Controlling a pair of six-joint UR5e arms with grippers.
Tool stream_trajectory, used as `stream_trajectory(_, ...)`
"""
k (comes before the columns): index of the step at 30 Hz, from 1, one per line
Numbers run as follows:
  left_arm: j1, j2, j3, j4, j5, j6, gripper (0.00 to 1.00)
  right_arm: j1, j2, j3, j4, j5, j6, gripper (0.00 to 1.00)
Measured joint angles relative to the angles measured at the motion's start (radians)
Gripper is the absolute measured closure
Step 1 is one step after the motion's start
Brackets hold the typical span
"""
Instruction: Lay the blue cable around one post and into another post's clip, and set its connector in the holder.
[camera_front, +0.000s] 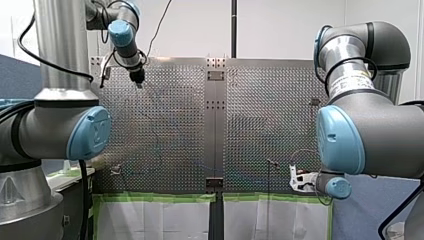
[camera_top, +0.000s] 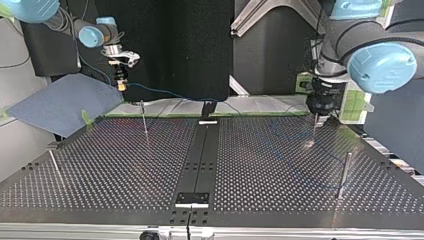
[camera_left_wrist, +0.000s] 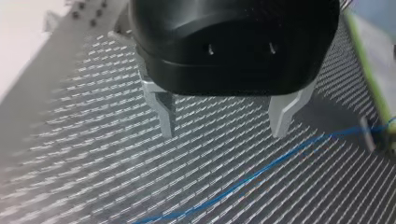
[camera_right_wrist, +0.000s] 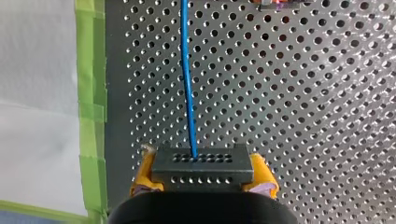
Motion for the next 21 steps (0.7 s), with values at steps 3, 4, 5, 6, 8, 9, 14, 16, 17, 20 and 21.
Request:
stream_trajectory(3, -0.03, -0.029, -0.03, 0.03, -0.006, -0.029, 0.0, -0.001, 0.0, 0.007, -0.008, 0.019, -0.001, 1.0)
stream_trajectory(4, -0.043, -0.041, -0.043, 0.043, -0.014, -0.039, 0.0, -0.002, 0.0, 0.008, -0.009, 0.023, -0.001, 1.0)
stream_trajectory(5, -0.051, -0.05, -0.051, 0.051, -0.021, -0.045, 0.0, -0.002, 0.0, 0.009, -0.01, 0.026, -0.002, 1.0)
stream_trajectory(6, -0.06, -0.058, -0.06, 0.06, -0.028, -0.05, 0.0, -0.003, 0.0, 0.01, -0.011, 0.029, -0.002, 1.0)
stream_trajectory(8, -0.079, -0.077, -0.075, 0.078, -0.044, -0.058, 0.0, -0.003, 0.0, 0.013, -0.013, 0.031, -0.004, 1.0)
stream_trajectory(9, -0.086, -0.085, -0.079, 0.086, -0.047, -0.06, 0.0, -0.005, 0.0, 0.015, -0.013, 0.032, -0.005, 1.0)
stream_trajectory(14, -0.128, -0.126, -0.087, 0.128, -0.034, -0.063, 0.0, -0.011, 0.0, 0.019, -0.015, 0.032, -0.006, 1.0)
stream_trajectory(16, -0.146, -0.144, -0.088, 0.146, -0.031, -0.06, 0.0, -0.012, 0.0, 0.019, -0.018, 0.03, -0.006, 1.0)
stream_trajectory(17, -0.153, -0.152, -0.089, 0.153, -0.031, -0.057, 0.0, -0.013, 0.0, 0.019, -0.02, 0.029, -0.006, 1.0)
stream_trajectory(20, -0.179, -0.178, -0.103, 0.179, -0.028, -0.041, 0.0, -0.013, 0.0, 0.019, -0.029, 0.029, -0.005, 1.0)
stream_trajectory(21, -0.187, -0.185, -0.109, 0.187, -0.024, -0.038, 0.0, -0.013, 0.0, 0.019, -0.031, 0.028, -0.004, 1.0)
